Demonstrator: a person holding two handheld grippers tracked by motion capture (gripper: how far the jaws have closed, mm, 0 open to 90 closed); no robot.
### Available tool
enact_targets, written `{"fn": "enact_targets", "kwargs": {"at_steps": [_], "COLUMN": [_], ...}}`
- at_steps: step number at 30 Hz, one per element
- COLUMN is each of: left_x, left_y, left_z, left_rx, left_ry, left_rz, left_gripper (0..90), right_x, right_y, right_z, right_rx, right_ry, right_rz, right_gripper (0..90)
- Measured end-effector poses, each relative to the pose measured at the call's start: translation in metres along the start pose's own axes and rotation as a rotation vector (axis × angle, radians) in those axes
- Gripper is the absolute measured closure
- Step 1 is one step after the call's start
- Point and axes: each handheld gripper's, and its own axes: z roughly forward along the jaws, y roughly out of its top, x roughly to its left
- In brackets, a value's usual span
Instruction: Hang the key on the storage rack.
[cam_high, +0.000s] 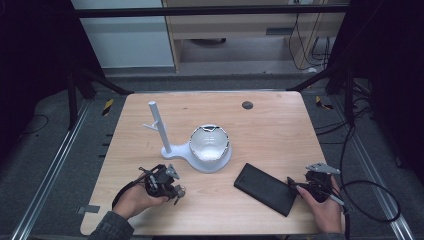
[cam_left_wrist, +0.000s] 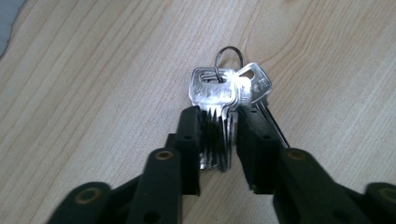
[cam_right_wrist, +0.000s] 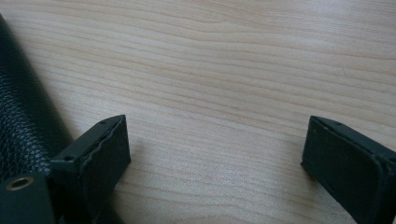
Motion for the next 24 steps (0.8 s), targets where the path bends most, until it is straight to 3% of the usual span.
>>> {"fn": "enact_targets", "kwargs": {"at_steps": [3,8,13,16,21,24], "left_x": [-0.0008,-0.0018,-0.0008,0.0003,0.0002,0.0008], "left_y": [-0.0002,-0.0006,0.001,0.0029,0.0048,0.0047], "left_z": [0.0004,0.0,-0.0028,-0.0083,-0.0061,-0.0055], "left_rx": [-0.012,-0.014,-0.023,-0.031,-0.002,-0.018], "left_ry": [-0.008,-0.009,-0.016,-0.013,-0.023,-0.021], "left_rz": [-0.028,-0.049,-0.056,-0.057,-0.054,-0.063], "left_gripper": [79.3,80.2,81.4,89.6,89.7,89.8], "right_x": [0.0001,0.0001,0.0001,0.0002,0.0001,0.0001], "right_y": [0.0,0.0,-0.0001,-0.0001,-0.0001,-0.0001], "right_z": [0.0,0.0,-0.0001,-0.0001,-0.0001,-0.0001], "right_rx": [0.0,0.0,0.0,0.001,0.0,0.001], "right_ry": [0.0,-0.001,-0.001,-0.002,-0.001,-0.001], "right_rz": [0.0,0.001,0.0,0.001,0.001,0.0], "right_gripper": [7.7,7.7,7.7,7.7,7.7,7.7]}}
